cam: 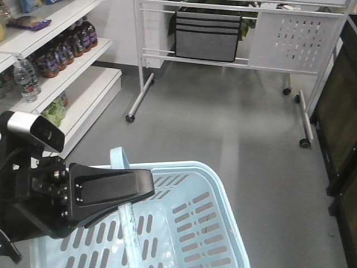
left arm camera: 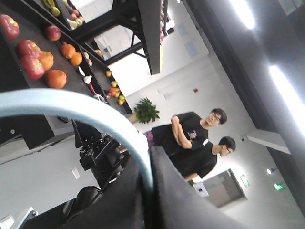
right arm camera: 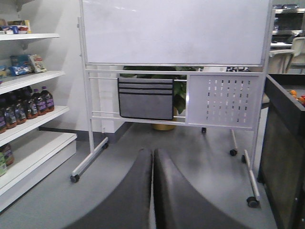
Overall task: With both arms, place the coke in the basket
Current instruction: 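Drive the base, carrying the basket, to the aisle with the cola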
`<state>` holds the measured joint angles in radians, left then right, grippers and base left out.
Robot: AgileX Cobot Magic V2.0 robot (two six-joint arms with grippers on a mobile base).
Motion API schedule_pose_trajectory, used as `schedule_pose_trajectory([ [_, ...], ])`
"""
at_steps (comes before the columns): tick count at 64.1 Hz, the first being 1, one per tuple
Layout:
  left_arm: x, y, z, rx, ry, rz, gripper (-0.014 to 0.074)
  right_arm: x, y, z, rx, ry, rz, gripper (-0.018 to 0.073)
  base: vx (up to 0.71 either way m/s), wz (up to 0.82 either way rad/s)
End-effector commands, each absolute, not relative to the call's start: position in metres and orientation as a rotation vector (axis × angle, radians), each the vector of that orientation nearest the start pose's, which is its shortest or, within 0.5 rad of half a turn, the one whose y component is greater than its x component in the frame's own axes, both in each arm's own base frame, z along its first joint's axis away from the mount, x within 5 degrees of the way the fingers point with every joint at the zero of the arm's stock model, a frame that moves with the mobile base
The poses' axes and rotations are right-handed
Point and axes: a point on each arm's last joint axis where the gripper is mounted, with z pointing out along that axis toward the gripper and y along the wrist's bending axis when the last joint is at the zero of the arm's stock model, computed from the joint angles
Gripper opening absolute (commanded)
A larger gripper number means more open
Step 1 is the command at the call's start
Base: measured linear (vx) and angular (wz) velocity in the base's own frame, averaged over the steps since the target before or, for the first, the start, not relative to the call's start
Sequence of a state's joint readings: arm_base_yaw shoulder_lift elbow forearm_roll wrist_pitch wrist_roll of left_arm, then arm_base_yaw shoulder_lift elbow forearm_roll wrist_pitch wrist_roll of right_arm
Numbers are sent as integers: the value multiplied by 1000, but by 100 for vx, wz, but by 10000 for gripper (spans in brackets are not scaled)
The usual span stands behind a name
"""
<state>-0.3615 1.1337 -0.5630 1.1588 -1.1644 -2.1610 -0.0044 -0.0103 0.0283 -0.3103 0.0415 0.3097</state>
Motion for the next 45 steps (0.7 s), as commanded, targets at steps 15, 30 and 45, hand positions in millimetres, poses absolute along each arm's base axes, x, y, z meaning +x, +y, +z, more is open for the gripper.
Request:
schedule_pose_trajectory([
  [15, 144, -139, 338, 271, 1611, -2201, -6, 57, 0, 204, -11, 1486, -13, -5, 16, -37],
  [30, 144, -139, 338, 271, 1611, -2201, -6, 57, 0, 204, -11, 1486, -13, -5, 20, -31],
  [45, 144, -139, 338, 271, 1611, -2201, -6, 57, 0, 204, -11, 1486, -13, -5, 22, -24],
])
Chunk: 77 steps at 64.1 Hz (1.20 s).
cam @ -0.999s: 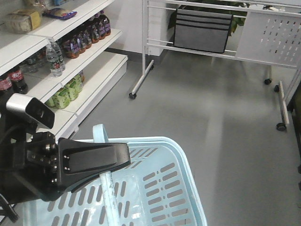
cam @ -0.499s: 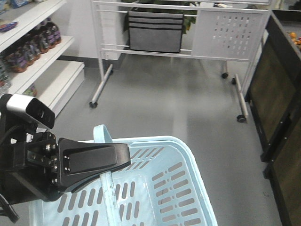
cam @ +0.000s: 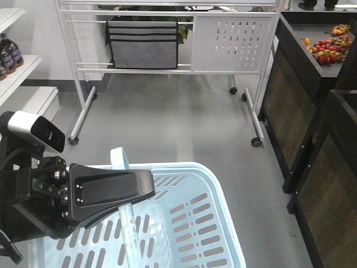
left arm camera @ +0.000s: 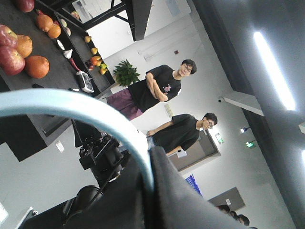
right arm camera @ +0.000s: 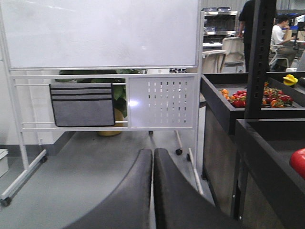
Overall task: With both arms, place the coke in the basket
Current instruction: 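Drive the base, carrying the basket, to the aisle with the cola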
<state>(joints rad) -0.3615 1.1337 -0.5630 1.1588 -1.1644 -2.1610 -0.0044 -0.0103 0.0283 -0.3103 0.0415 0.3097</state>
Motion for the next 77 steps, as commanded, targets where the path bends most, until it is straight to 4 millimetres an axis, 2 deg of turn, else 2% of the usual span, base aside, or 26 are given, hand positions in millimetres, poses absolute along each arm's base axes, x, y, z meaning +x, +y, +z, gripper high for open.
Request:
schedule_pose_trajectory([
  [1, 144, -139, 338, 271, 1611, -2201, -6, 57, 0, 204, -11, 1486, -13, -5, 22, -19],
  [28, 144, -139, 338, 271, 1611, -2201, -6, 57, 0, 204, -11, 1485, -13, -5, 23, -8],
  [77, 144, -139, 338, 271, 1611, -2201, -6, 57, 0, 204, -11, 1485, -13, -5, 27, 11],
])
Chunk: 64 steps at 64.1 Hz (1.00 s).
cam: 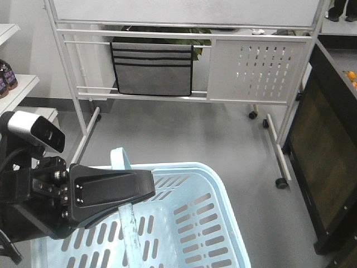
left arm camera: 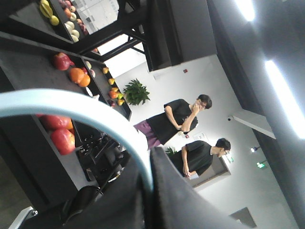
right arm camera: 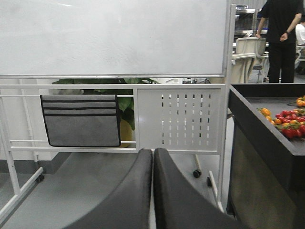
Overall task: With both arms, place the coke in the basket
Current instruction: 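Drive the base, carrying the basket, to the aisle with the cola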
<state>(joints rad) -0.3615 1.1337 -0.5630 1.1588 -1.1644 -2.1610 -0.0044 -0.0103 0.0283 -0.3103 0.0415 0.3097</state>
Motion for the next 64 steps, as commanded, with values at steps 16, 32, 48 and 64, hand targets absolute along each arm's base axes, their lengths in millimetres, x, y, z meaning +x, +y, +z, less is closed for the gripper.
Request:
schedule_pose_trajectory([
  [16, 144, -139, 338, 271, 1611, -2201, -6, 57, 0, 204, -11, 1487, -14, -5, 29, 11],
  [32, 144, -139, 338, 271, 1611, -2201, -6, 57, 0, 204, -11, 1487, -14, -5, 28, 6],
  [48, 144, -139, 338, 271, 1611, -2201, -6, 57, 0, 204, -11, 1487, -14, -5, 27, 9],
  [64, 144, -139, 338, 271, 1611, -2201, -6, 57, 0, 204, -11, 1487, -14, -5, 23, 22],
])
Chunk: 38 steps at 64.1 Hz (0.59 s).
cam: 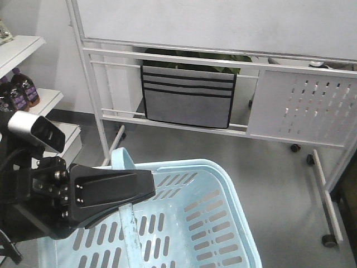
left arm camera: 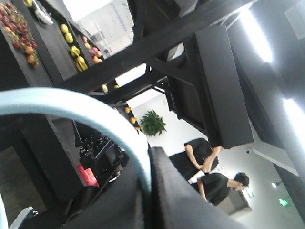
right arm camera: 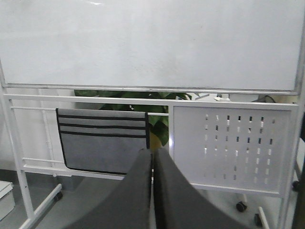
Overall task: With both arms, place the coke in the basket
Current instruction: 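Drive the base, carrying the basket, to the aisle with the cola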
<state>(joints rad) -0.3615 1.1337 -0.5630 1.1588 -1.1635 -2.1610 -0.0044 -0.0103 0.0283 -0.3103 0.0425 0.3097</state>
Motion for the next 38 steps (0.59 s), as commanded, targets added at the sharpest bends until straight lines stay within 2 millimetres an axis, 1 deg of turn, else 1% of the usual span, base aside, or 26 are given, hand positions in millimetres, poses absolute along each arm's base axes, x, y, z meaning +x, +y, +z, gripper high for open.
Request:
schedule_pose_trajectory([
  [1, 144, -139, 338, 271, 1611, -2201, -6, 57, 0, 204, -11, 1487, -14, -5, 21, 32],
  [16, 144, -139, 338, 271, 1611, -2201, -6, 57, 0, 204, -11, 1487, -14, -5, 18, 43],
  [38, 144, -139, 338, 271, 1611, -2201, -6, 57, 0, 204, -11, 1486, -13, -5, 14, 60],
])
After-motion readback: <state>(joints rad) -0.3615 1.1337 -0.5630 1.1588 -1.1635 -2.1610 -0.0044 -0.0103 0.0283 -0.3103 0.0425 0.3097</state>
